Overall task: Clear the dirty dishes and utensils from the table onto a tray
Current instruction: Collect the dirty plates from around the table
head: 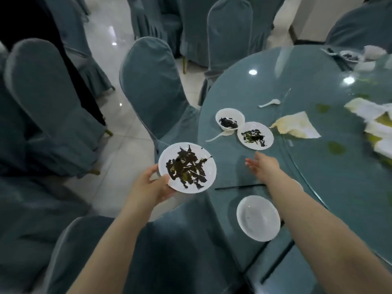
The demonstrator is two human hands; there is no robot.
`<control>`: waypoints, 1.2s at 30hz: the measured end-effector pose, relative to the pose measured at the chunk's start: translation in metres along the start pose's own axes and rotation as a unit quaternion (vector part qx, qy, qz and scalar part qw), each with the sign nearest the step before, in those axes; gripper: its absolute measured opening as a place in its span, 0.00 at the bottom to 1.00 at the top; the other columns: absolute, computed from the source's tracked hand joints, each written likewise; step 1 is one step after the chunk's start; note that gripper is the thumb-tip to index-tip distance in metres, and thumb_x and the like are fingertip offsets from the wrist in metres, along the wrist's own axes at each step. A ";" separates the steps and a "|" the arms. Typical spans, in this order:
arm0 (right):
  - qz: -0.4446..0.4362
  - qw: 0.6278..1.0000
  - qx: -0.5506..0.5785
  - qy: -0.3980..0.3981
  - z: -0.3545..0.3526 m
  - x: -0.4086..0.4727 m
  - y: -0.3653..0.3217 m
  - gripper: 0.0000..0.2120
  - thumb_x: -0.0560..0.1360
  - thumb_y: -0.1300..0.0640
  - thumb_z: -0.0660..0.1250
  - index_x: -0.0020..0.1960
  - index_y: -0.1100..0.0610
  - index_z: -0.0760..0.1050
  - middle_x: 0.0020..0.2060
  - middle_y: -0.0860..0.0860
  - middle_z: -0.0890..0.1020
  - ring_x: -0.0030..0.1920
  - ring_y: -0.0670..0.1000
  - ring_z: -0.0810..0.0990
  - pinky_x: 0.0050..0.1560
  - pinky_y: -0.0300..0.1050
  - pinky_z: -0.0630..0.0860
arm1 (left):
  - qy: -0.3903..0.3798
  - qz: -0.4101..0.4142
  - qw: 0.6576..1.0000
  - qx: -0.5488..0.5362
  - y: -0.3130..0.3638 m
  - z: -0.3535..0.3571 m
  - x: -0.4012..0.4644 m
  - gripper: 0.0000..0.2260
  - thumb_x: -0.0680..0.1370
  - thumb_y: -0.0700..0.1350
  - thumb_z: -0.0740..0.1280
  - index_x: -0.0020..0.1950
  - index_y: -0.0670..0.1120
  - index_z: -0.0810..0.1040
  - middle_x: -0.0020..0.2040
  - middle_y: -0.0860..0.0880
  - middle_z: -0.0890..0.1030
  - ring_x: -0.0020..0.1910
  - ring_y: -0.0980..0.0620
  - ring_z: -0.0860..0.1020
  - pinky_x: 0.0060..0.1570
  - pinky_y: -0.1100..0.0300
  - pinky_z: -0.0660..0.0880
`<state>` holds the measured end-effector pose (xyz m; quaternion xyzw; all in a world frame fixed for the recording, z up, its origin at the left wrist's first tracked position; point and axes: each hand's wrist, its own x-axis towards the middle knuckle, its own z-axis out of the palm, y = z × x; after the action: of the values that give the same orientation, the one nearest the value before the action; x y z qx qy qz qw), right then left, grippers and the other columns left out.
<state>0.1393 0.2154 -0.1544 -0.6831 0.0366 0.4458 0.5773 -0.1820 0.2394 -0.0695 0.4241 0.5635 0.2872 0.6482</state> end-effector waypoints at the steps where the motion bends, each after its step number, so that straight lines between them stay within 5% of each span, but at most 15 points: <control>1: 0.017 1.000 0.003 0.014 0.002 0.013 -0.002 0.09 0.80 0.57 0.61 0.50 0.64 0.68 0.34 0.59 0.82 0.27 0.54 0.79 0.20 0.35 0.71 | 0.013 -0.006 1.000 -0.008 -0.002 -0.003 0.001 0.13 0.79 0.39 0.65 0.61 0.52 0.74 0.48 0.45 0.85 0.39 0.50 0.85 0.39 0.58 0.81; 4: 0.065 0.997 0.026 0.043 0.001 0.045 -0.005 0.11 0.81 0.58 0.60 0.60 0.63 0.69 0.47 0.60 0.78 0.36 0.57 0.82 0.26 0.39 0.74 | 0.037 -0.011 0.999 -0.017 -0.006 -0.010 0.002 0.15 0.79 0.40 0.65 0.64 0.52 0.74 0.47 0.46 0.85 0.42 0.47 0.85 0.46 0.53 0.81; 8: 0.077 0.991 0.084 0.065 0.001 0.072 -0.010 0.06 0.81 0.60 0.59 0.55 0.61 0.72 0.45 0.56 0.79 0.28 0.49 0.81 0.21 0.32 0.70 | 0.061 -0.003 0.998 -0.021 -0.007 -0.014 0.001 0.15 0.78 0.39 0.66 0.63 0.53 0.73 0.46 0.46 0.86 0.42 0.45 0.84 0.46 0.53 0.81; 13: 0.102 0.984 0.112 0.091 0.004 0.093 -0.016 0.13 0.82 0.63 0.56 0.64 0.63 0.71 0.61 0.58 0.78 0.29 0.53 0.81 0.16 0.35 0.66 | 0.089 0.006 0.996 -0.023 -0.005 -0.014 0.004 0.14 0.78 0.39 0.66 0.59 0.56 0.73 0.44 0.45 0.86 0.39 0.47 0.85 0.39 0.57 0.82; 17: 0.057 0.990 0.094 0.090 0.001 0.069 -0.015 0.15 0.78 0.64 0.61 0.64 0.65 0.70 0.37 0.57 0.84 0.31 0.51 0.82 0.24 0.38 0.77 | 0.076 0.014 0.997 -0.026 -0.006 -0.007 0.003 0.14 0.78 0.39 0.66 0.60 0.54 0.73 0.44 0.46 0.86 0.42 0.45 0.84 0.47 0.52 0.80; 22: -0.028 0.990 0.102 0.089 -0.003 0.036 -0.027 0.06 0.77 0.64 0.60 0.53 0.65 0.70 0.23 0.57 0.80 0.20 0.49 0.78 0.21 0.37 0.74 | 0.047 0.008 0.998 -0.044 -0.016 0.005 0.002 0.13 0.78 0.39 0.66 0.59 0.55 0.74 0.45 0.47 0.86 0.43 0.45 0.84 0.45 0.53 0.80; 28: -0.082 0.995 0.054 0.026 -0.030 -0.023 -0.027 0.04 0.78 0.65 0.58 0.52 0.63 0.67 0.33 0.60 0.79 0.22 0.49 0.77 0.23 0.36 0.74 | 0.027 -0.014 0.998 -0.062 -0.030 0.014 -0.004 0.11 0.78 0.39 0.66 0.53 0.56 0.76 0.46 0.48 0.86 0.42 0.46 0.85 0.41 0.55 0.81; 36: -0.114 0.993 -0.014 -0.018 -0.053 -0.143 0.015 0.04 0.76 0.66 0.58 0.46 0.59 0.69 0.25 0.55 0.80 0.24 0.50 0.77 0.25 0.40 0.73 | -0.068 0.011 0.994 -0.080 -0.028 0.012 -0.034 0.09 0.79 0.38 0.64 0.51 0.53 0.74 0.44 0.48 0.86 0.41 0.48 0.85 0.31 0.61 0.79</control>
<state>0.0753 0.1000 -0.0761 -0.6826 -0.0582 0.3894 0.6156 -0.1804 0.1949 -0.0772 0.3953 0.4884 0.3090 0.7140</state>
